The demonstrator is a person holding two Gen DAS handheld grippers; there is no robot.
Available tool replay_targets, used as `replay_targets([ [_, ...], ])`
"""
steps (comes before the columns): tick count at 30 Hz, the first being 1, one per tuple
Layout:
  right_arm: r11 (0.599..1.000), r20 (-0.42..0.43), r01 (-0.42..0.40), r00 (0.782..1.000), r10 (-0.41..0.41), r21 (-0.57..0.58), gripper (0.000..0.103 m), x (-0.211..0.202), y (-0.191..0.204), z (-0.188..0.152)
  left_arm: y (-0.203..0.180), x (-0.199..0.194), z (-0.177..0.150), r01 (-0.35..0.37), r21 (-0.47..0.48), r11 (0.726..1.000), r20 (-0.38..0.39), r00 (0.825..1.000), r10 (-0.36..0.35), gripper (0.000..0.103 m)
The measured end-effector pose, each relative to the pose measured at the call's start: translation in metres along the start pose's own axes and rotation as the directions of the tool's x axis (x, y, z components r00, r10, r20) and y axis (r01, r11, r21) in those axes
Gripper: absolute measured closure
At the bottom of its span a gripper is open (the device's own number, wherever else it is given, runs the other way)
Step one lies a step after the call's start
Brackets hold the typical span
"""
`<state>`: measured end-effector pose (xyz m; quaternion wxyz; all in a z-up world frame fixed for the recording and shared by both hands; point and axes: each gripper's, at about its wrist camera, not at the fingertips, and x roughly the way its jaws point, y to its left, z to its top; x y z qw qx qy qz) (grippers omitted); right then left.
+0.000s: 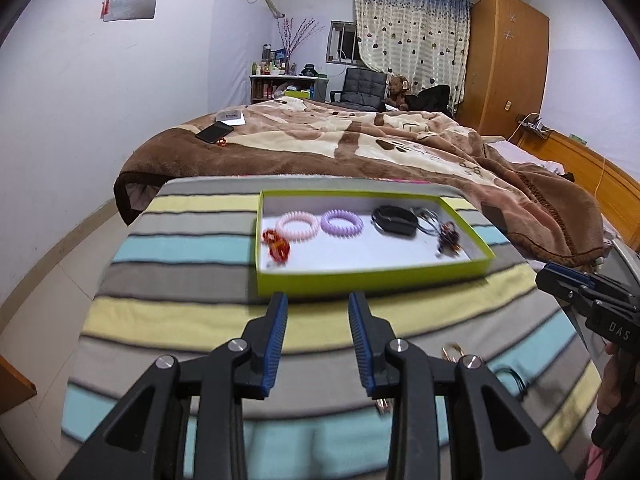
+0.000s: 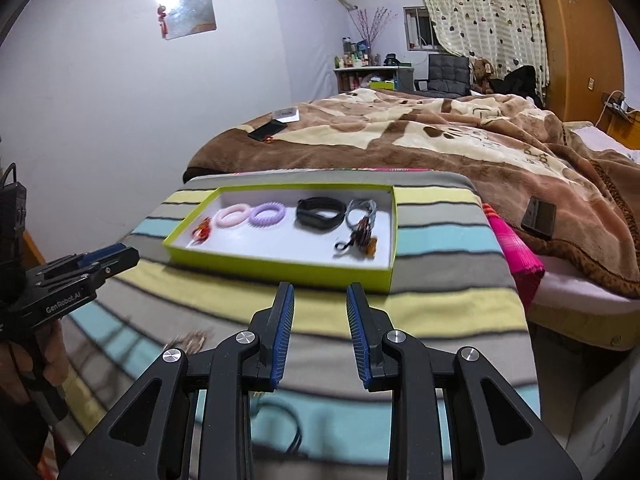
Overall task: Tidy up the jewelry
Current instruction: 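Open both tools to drop the items into the tray and withdraw, then grasp the rose-gold chain bracelet with the left tool while the right tool grasps the black cord pendant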
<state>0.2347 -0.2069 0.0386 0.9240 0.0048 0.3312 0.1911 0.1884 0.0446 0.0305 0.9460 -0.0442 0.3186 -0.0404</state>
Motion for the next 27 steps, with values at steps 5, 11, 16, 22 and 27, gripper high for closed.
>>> replay_targets([
  [5,1.0,0.003,-0.013,1.0,0.013,-0.003,0.075,-0.022,0.008,-0.023,-0.01,-0.024,-0.022,0.001,0.007,1.0,0.007,1.0,-0.001,0.07],
  [11,1.0,0.002,-0.013,1.0,0.013,-0.004,0.075,-0.045,0.015,-0.047,-0.02,-0.048,-0.039,0.009,0.018,1.0,0.02,1.0,-0.009,0.07],
  [16,1.0,0.007,-0.012,1.0,0.013,-0.018,0.075,-0.061,0.02,-0.062,-0.027,-0.06,-0.054,0.008,0.036,0.999,0.018,1.0,-0.009,0.07],
  [22,1.0,-0.007,-0.011,1.0,0.011,-0.023,0.075,-0.071,0.025,-0.078,-0.033,-0.075,-0.071,0.0,0.069,0.998,0.019,1.0,-0.001,0.07],
  [27,1.0,-0.013,-0.009,1.0,0.009,-0.024,0.075,-0.074,0.026,-0.086,-0.036,-0.082,-0.079,0.008,0.087,0.996,0.017,1.0,-0.009,0.07],
])
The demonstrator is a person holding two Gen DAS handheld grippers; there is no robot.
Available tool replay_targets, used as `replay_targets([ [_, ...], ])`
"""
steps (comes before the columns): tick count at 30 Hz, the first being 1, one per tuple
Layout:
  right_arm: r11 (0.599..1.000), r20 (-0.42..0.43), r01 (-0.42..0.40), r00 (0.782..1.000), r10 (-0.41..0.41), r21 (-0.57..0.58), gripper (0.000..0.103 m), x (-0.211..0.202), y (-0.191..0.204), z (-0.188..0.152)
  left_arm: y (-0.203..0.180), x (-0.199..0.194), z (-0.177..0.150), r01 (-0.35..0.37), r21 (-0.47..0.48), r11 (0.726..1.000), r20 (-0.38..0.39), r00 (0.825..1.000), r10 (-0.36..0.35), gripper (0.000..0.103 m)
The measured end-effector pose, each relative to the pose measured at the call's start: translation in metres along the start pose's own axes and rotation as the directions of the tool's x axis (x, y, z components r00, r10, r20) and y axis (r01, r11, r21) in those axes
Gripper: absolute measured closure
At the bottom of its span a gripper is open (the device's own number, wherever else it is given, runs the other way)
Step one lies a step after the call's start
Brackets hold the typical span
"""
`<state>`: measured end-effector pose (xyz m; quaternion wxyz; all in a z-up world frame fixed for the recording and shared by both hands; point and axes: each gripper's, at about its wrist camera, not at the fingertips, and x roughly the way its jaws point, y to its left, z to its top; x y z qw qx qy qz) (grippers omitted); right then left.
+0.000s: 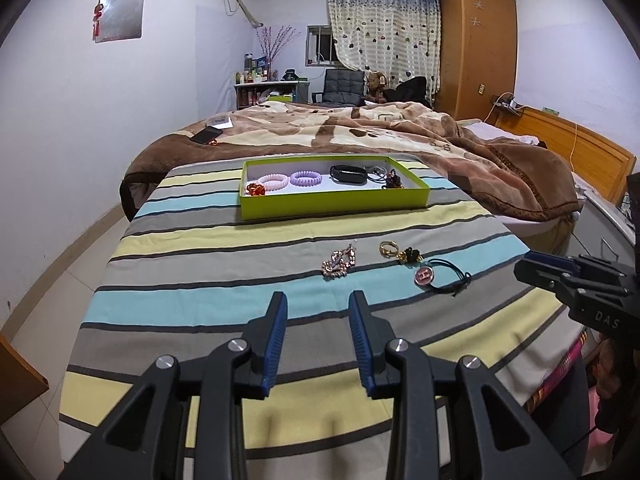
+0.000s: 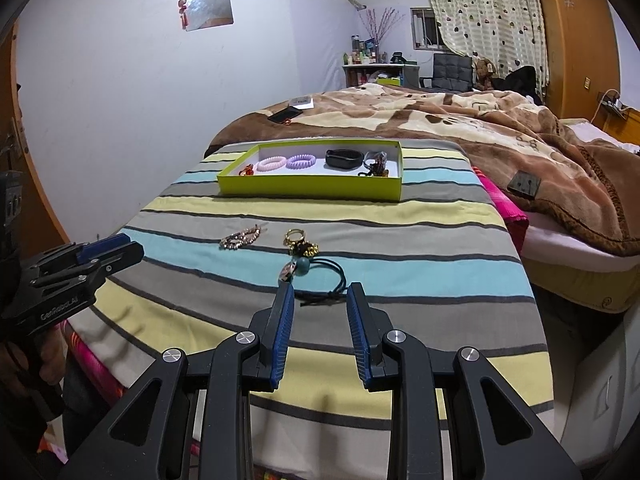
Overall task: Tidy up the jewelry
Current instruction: 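Grasp the rose-gold chain bracelet with the left tool while the right tool grasps the black cord pendant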
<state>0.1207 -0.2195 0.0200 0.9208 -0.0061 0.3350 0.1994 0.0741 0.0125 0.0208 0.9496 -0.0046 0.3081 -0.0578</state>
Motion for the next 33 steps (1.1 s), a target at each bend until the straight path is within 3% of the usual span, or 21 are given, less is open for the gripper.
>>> replay_targets([
  [20,0.999,-0.074,0.007,0.997,-0.004,0.04,0.075,0.039,-0.009,0.005,-0.012,0.039,0.018,0.039,0.062,0.997,-0.031,0.999,-0.037,0.07],
  [33,0.998,-0.178,0.053,0.983,-0.046,0.038,0.075,0.079,-0.008,0.008,-0.018,0.101,0.034,0.053,0.086,0.995,-0.167,0.985,-0.038,0.07],
])
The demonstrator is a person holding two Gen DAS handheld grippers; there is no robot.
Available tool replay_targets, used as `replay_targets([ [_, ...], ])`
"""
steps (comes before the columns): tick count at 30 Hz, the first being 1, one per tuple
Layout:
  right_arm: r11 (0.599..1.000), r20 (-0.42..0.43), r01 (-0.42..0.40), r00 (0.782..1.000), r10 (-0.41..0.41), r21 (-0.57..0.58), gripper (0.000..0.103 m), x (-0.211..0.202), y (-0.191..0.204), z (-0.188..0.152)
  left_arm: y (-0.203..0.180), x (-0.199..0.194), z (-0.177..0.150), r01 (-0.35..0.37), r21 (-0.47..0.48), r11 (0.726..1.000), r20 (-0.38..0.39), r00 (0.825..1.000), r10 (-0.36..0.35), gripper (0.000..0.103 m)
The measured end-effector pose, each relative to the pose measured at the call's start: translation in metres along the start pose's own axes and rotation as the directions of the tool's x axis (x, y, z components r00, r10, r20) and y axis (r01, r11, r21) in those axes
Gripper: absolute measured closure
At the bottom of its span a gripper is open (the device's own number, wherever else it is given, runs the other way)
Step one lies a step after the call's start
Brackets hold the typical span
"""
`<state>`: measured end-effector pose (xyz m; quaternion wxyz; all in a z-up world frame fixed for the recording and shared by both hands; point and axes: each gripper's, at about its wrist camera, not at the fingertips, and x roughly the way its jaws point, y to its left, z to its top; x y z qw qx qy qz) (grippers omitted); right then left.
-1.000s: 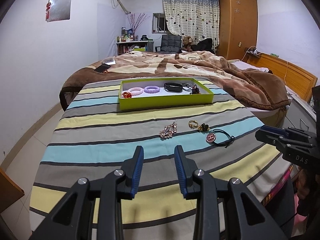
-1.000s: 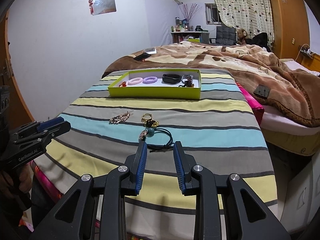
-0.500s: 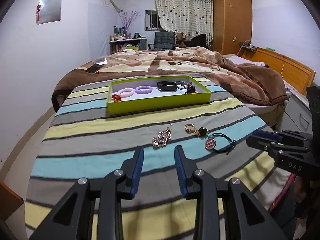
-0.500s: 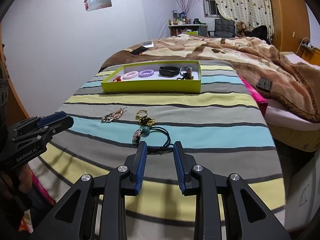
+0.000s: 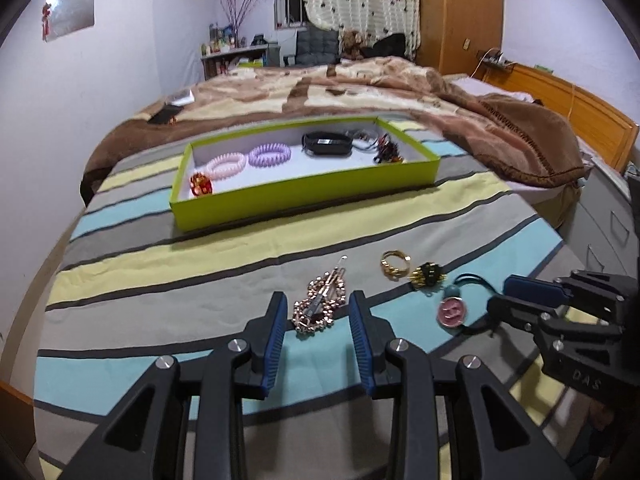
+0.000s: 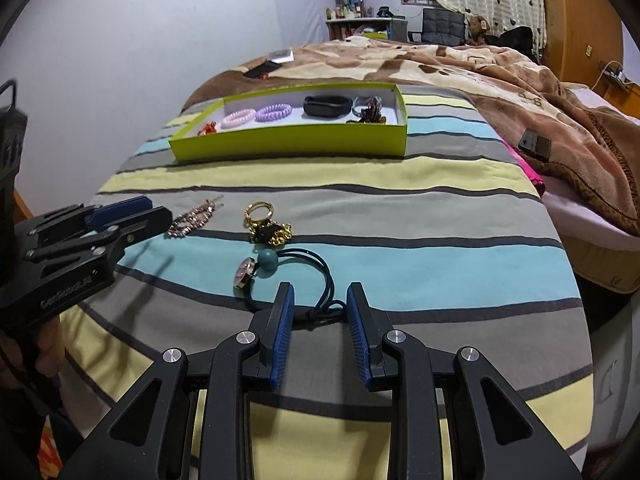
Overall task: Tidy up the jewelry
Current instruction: 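Grasp the rose-gold chain bracelet with the left tool while the right tool grasps the black cord pendant, then carry the chain bracelet and black cord pendant over the green tray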
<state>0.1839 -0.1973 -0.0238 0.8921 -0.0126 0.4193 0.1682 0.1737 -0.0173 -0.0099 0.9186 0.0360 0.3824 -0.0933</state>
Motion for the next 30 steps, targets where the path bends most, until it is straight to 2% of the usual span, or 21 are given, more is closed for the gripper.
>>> replay_targets([
  [2,1.0,-0.011,0.019,1.0,-0.019,-0.016,0.076,0.003,0.003,0.001,0.0,0.007,0.002,-0.004,0.002,1.0,-0.026,1.0,0.004,0.07],
  [4,0.998,-0.015,0.044,0.999,-0.044,-0.039,0.085,0.004,0.006,0.002,0.0,0.013,0.003,-0.001,-0.001,1.0,-0.045,0.999,0.001,0.07],
  [6,0.997,-0.014,0.058,0.998,-0.059,-0.056,0.089,0.005,0.008,0.002,0.0,0.019,0.004,-0.006,0.002,1.0,-0.07,0.998,0.006,0.07],
  [7,0.996,-0.014,0.061,0.998,-0.062,-0.059,0.096,0.005,0.008,0.002,0.0,0.022,0.003,-0.009,0.004,1.0,-0.087,0.996,0.009,0.07],
  [9,0.996,-0.012,0.066,0.998,-0.067,-0.061,0.099,0.004,0.008,0.001,-0.001,0.024,0.003,-0.011,0.005,1.0,-0.095,0.995,0.012,0.073],
  [11,0.997,-0.011,0.058,0.998,-0.059,-0.055,0.1,0.003,0.007,0.0,-0.001,0.022,0.002,-0.003,0.007,1.0,-0.089,0.996,0.004,0.079],
  [30,1.0,0.038,0.008,0.999,-0.008,-0.003,0.1,-0.016,-0.001,0.001,0.003,-0.008,-0.008,0.038,-0.049,0.998,-0.032,0.999,-0.04,0.079],
])
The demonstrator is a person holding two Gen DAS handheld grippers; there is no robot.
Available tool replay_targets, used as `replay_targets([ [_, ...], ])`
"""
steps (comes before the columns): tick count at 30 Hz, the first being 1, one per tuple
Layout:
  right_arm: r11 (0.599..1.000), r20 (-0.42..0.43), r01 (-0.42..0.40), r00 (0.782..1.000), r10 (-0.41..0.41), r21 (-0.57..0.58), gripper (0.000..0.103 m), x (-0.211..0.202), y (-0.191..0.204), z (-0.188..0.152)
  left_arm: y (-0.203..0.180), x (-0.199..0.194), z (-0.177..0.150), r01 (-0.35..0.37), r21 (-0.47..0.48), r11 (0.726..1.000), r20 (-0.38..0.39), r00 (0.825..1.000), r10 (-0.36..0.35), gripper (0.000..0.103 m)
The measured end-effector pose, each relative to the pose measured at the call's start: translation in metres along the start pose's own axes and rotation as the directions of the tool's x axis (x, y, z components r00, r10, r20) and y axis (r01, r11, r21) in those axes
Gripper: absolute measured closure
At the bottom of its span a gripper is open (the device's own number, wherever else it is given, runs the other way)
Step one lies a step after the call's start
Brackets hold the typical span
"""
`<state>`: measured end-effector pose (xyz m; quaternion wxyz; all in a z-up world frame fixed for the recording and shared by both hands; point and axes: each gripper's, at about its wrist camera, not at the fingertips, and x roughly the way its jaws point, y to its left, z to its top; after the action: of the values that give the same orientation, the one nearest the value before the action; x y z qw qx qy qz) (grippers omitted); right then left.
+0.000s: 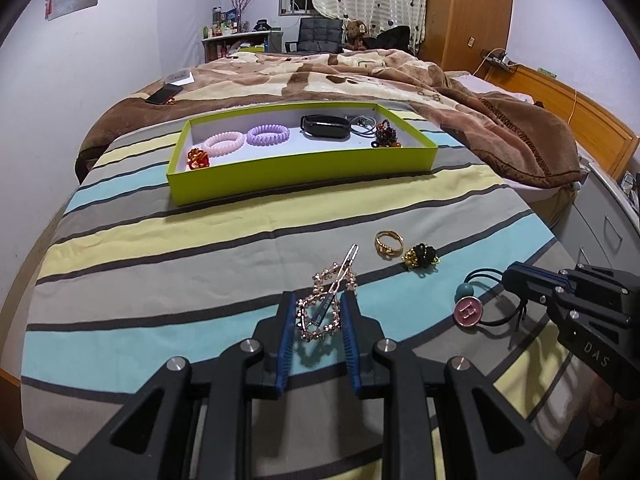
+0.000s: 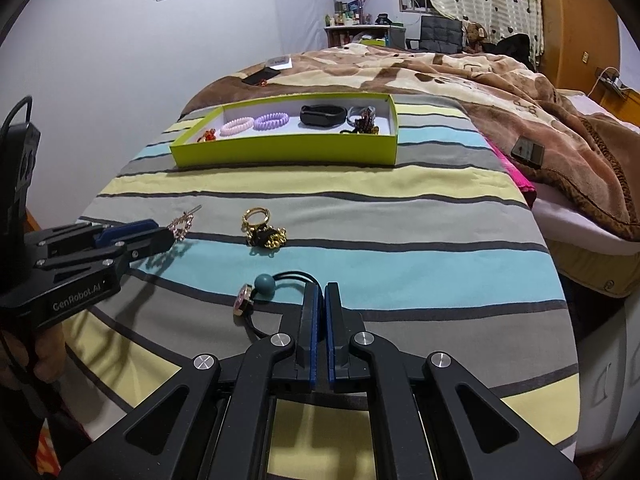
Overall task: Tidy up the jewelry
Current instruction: 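Carry the chain bracelet and black cord pendant over the green tray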
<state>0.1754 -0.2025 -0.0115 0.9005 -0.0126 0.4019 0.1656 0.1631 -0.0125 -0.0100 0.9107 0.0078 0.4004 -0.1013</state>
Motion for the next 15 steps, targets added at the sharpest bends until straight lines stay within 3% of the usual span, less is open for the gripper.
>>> replay_targets([
  [15,1.0,0.059,-0.015,0.998,0.017,-0.024,0.101,-0.019,0.005,0.014,0.003,-0.021,0.0,0.005,-0.021,1.0,0.049,0.999,-0.004,0.079],
])
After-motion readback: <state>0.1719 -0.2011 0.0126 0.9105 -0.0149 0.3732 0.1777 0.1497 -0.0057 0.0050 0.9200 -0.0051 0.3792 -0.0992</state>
